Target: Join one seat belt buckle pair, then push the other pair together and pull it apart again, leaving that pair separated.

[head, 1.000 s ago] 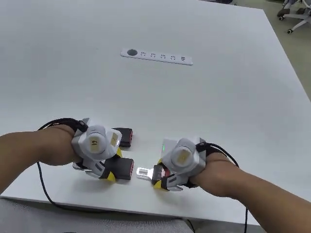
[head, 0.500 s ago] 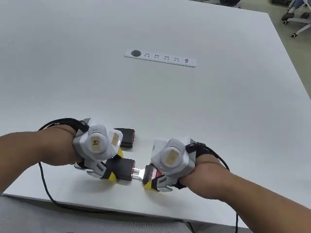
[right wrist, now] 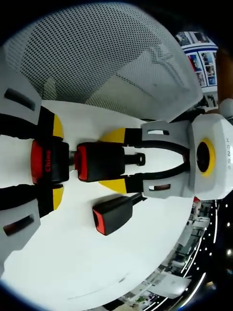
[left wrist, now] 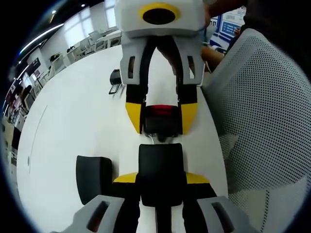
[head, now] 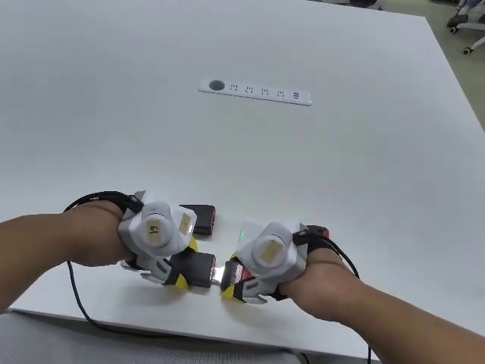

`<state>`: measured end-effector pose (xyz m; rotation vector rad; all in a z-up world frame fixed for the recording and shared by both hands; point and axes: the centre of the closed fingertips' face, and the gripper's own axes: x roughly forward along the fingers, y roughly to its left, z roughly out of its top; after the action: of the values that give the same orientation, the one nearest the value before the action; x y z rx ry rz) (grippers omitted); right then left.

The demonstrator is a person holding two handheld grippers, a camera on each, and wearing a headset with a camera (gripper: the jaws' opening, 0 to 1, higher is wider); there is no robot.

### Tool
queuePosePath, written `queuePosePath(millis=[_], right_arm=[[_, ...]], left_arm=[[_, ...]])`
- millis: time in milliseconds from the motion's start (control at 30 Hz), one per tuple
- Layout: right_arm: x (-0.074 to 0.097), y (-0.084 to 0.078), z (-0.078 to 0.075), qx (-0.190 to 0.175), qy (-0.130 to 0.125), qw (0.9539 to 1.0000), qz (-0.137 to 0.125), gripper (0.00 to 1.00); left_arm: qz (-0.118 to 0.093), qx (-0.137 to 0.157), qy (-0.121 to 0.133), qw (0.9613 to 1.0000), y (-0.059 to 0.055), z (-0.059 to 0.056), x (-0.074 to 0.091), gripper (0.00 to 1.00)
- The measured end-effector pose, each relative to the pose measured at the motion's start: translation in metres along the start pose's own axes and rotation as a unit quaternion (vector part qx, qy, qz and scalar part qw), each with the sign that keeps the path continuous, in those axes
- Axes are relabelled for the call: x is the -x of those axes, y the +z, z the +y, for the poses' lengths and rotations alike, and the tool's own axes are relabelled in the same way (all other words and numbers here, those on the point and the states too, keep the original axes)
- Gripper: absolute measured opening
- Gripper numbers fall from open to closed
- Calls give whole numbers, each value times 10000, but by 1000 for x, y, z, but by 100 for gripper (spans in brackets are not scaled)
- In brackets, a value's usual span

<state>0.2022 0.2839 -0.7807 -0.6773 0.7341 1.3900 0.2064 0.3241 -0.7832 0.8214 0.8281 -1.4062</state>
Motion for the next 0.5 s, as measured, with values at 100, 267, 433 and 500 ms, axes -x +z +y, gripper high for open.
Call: queuePosePath(millis=[100, 267, 433, 500], right_arm=[[-2, 3, -2, -5, 7, 10000, -29, 30], [-2, 9, -1, -56, -30, 9999, -153, 30], [-4, 10, -1, 6, 1, 9999, -134, 31], [-4, 10, 0, 33, 9, 9999, -111, 31]], left_arm=[[31, -7, -11, 10000, 1, 0, 0, 33], [91, -5, 8, 10000, -2, -1, -2, 33], [65, 17, 2, 10000, -3, 0, -3, 33], [70, 28, 5, 10000, -4, 1, -4, 33]])
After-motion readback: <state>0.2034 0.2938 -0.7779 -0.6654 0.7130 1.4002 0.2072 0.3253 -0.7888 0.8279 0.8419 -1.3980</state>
